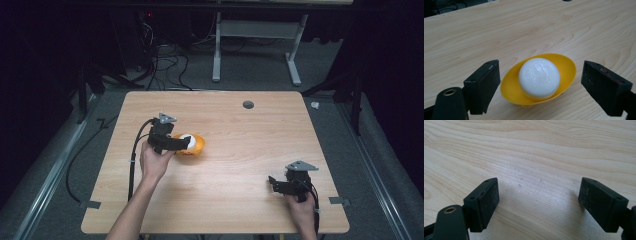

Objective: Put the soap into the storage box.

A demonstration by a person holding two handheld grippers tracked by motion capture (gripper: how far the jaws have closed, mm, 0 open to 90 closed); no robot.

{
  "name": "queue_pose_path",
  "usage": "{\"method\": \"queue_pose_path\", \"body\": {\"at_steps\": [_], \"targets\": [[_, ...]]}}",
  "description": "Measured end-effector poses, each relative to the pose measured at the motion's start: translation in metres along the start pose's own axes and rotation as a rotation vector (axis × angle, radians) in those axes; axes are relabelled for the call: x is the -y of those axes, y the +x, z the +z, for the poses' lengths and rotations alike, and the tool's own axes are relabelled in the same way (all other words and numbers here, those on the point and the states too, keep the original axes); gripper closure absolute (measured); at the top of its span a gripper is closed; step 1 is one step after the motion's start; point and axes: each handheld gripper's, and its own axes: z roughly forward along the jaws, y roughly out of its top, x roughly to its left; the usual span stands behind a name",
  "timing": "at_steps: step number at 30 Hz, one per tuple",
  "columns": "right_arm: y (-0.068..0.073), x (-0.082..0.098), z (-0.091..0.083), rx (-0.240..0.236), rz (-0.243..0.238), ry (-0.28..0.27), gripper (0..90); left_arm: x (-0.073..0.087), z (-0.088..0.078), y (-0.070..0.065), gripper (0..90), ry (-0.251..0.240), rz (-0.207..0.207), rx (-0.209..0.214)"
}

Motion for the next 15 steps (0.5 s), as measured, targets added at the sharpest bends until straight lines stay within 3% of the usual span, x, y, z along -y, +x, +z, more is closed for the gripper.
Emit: {"method": "queue_pose_path", "body": {"at_steps": [15], "targets": [[0.0, 0.0, 0.0, 0.0, 0.001, 0.0, 17.7, 0.003, -0.021, 0.002, 17.3, -0.025, -0.017, 0.0]]}}
